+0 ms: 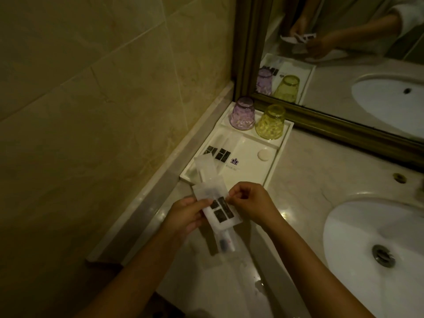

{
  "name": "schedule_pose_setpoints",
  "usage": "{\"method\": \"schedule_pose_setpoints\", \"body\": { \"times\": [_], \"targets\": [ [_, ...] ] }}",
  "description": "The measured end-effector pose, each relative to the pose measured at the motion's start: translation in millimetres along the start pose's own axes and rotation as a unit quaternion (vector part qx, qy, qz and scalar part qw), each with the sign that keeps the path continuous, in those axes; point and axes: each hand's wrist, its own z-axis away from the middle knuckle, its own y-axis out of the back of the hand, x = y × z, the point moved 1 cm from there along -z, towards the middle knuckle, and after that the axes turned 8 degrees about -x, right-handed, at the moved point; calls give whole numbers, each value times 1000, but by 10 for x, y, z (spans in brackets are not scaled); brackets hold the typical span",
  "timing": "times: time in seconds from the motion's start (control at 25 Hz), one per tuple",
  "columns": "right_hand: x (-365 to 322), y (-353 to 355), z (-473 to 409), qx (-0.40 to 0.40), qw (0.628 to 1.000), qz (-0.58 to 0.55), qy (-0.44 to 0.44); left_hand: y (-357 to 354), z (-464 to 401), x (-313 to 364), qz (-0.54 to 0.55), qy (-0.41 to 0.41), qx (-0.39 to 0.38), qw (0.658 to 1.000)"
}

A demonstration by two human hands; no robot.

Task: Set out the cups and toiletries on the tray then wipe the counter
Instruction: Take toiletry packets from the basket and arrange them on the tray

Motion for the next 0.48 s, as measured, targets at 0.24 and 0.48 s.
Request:
{"method": "schedule_pose_setpoints", "body": {
  "times": [0.24, 0.48],
  "targets": [
    [75, 35, -32, 47, 998, -49, -17, 37, -39, -5, 0, -11, -20, 1000],
    [135, 300, -122, 189, 976, -101, -41, 98, -18, 19, -19, -12, -7, 1000]
  ]
}}
